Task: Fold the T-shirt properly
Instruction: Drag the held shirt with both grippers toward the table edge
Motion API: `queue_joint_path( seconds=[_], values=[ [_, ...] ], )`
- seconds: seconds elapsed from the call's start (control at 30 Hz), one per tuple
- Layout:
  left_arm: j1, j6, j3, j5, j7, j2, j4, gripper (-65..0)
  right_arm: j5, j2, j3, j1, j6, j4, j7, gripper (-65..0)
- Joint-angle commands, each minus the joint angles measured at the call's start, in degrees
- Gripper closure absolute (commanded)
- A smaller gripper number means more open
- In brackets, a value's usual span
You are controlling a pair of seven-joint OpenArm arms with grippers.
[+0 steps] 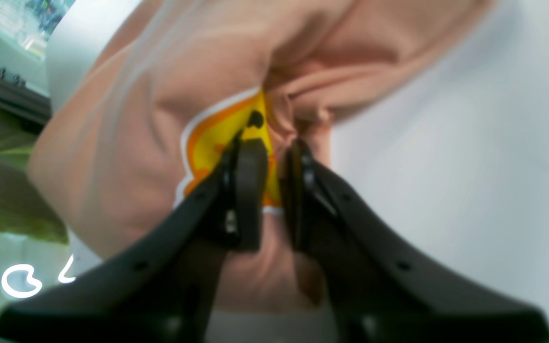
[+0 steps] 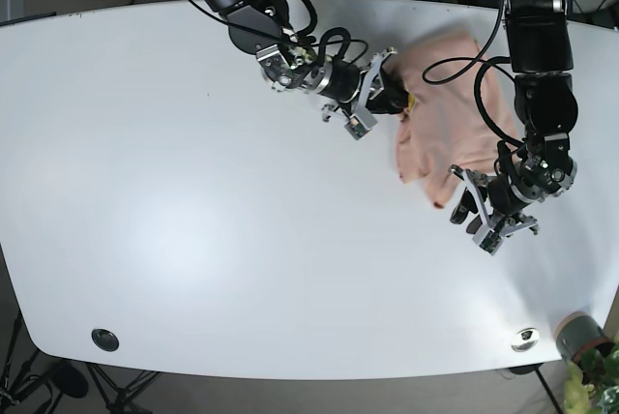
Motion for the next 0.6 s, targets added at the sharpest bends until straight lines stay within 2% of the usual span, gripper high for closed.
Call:
queue_joint_path(
  seconds=[0.0,0.1,0.13,0.2,0.23,0.3,0.37,0.43,0.57],
  values=[
    [0.0,0.0,-0.4,-0.6,0.9,-1.0,4.4,-18.9,-1.5,-2.4,-1.0,0.7,-0.24,-0.3,-2.5,-9.7],
    [2.7,0.0,-0.4,-0.6,2.9,-0.6,9.4,-18.9,-1.0,-3.3,-1.7,2.4,-0.50,-0.7,-2.7,-9.7],
    [3.5,0.0,-0.4,-0.6,3.3,-0.5,11.0,-18.9,-0.8,-3.3,-1.5,2.8,-1.11,-0.7,-2.7,-9.7],
    [6.5,0.0,-0.4,-0.6,4.0,0.0,14.9,-18.9,-0.8,-3.3,-1.5,3.4,-4.02,-0.3,-2.7,-9.7],
    [7.5,0.0,-0.5,-0.6,4.1,0.3,16.1,-18.9,-0.8,-3.3,-1.5,3.7,-4.89,-0.3,-2.7,-9.7],
    [9.5,0.0,-0.9,-0.5,4.2,0.9,18.5,-19.2,-0.8,-3.2,-1.4,5.0,-5.77,-0.3,-2.7,-9.5],
    [11.4,0.0,-2.1,-0.5,4.4,1.3,20.5,-20.7,-0.8,-3.1,-1.4,5.6,-5.69,-0.3,-2.7,-9.5],
    [13.7,1.2,-4.0,-0.6,4.4,2.9,22.9,-25.0,-0.8,-1.9,-1.4,5.8,-5.69,2.2,-2.9,-9.8],
    [19.2,3.7,-10.7,-0.5,4.4,6.8,28.8,-33.5,-0.8,0.6,-1.4,4.5,-5.69,11.5,-9.5,-10.0]
  ],
)
